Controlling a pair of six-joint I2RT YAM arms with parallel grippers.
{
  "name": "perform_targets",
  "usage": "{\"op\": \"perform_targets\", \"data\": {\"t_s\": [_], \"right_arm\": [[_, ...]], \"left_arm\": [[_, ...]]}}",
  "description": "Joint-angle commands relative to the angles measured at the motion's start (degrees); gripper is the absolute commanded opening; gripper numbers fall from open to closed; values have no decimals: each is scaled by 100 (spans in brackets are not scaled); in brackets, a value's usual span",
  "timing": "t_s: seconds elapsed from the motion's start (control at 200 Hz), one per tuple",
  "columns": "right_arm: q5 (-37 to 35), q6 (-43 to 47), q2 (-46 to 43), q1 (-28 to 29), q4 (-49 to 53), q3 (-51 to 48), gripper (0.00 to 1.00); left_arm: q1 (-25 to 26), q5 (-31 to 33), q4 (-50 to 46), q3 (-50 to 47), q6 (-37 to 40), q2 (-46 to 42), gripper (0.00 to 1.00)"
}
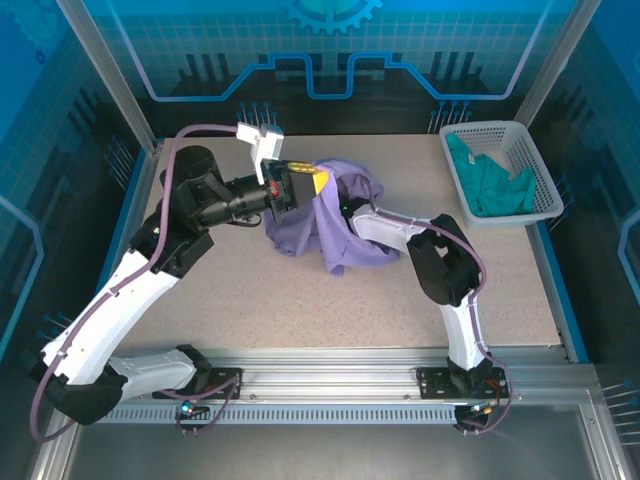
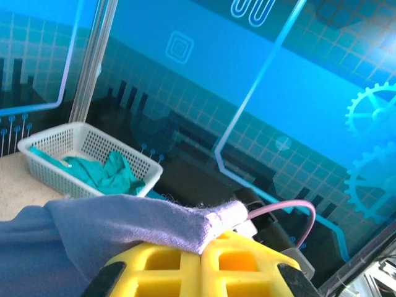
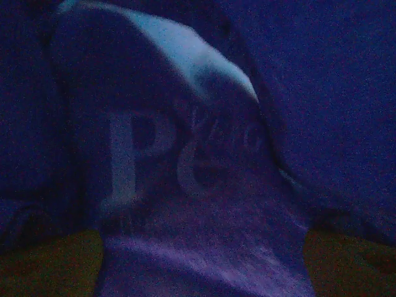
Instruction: Fold the inside-out t-shirt
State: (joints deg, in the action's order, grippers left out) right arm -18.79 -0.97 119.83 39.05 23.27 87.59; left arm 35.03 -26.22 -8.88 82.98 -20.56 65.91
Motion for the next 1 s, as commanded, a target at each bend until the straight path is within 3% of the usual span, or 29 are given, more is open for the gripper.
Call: {"op": "perform_targets", "data": {"t_s": [0.0,0.145,0.22,0.28,0.365,0.505,0.625,0.765,0.88,0.995], "right_arm": [[214,-137,335,-258,799,215,85],[468,-167,425,-342,1075,187,83],[630,-170,524,-397,1250,209,77],[770,-157,604,-431,1341,198,64],[1028,-124,634,-497,1370,189,35],[1453,48,315,-523,1243,160,0],[1800,154,-422,-538,885,-126,0],[2499,129,-1449,-547,150,-807,0],[3337,8,-2035,-525,-545,-1299,0],[3742,-88,-2392,-434,-1095,-1622,0]], "left_arm": [[3,87,343,502,313,-117,0],[-6,1016,238,529,723,-212,0],[-24,1543,281,421,894,-304,0],[-40,1903,365,284,964,-397,0],[-84,2274,505,77,1024,-504,0],[-205,2950,557,-248,1028,-570,0],[-603,3343,560,-617,734,-563,0],[-1288,3284,552,-1098,231,-432,0],[-1493,3264,569,-1307,142,-128,0],[-1560,3205,569,-1355,134,210,0]]}}
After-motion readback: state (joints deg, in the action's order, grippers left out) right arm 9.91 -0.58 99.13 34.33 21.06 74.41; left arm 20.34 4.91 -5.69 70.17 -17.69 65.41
